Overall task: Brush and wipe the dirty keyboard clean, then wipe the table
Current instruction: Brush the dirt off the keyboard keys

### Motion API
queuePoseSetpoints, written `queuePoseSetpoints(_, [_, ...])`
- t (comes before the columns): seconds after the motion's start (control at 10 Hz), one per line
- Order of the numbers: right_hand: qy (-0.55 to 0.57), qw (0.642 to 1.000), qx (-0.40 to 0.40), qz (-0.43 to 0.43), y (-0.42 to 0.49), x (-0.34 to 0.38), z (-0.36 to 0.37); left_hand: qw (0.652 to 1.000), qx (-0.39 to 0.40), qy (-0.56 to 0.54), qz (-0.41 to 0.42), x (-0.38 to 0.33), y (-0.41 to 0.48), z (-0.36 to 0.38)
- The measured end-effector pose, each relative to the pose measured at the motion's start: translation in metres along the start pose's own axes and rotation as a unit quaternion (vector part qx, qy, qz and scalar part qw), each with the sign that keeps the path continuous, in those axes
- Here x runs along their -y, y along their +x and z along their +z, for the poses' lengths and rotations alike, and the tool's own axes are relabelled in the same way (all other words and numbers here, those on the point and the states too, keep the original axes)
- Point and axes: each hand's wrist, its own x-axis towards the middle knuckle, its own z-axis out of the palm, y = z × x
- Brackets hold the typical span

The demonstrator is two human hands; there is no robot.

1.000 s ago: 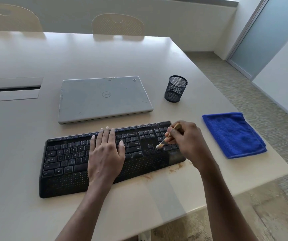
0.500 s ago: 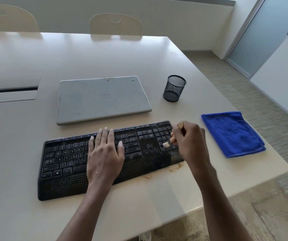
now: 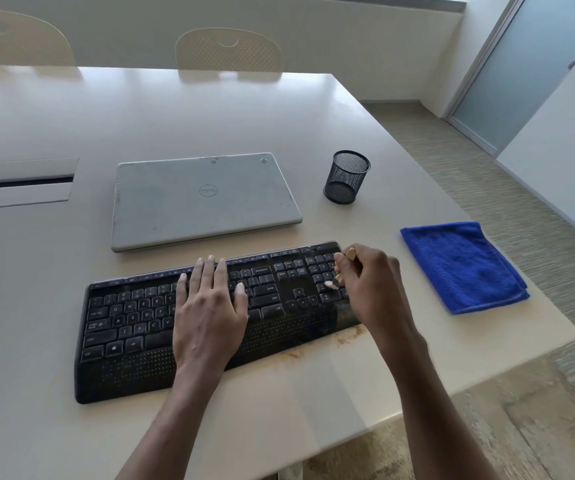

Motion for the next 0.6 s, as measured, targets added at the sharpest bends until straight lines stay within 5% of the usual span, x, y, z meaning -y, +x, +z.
queuePoseSetpoints(0.6, [0.013,1.0,0.014,-0.016,0.0012,0.0006,-0.0012,1.0,0.0,0.001,-0.001,0.0005,0.0004,-0.0007])
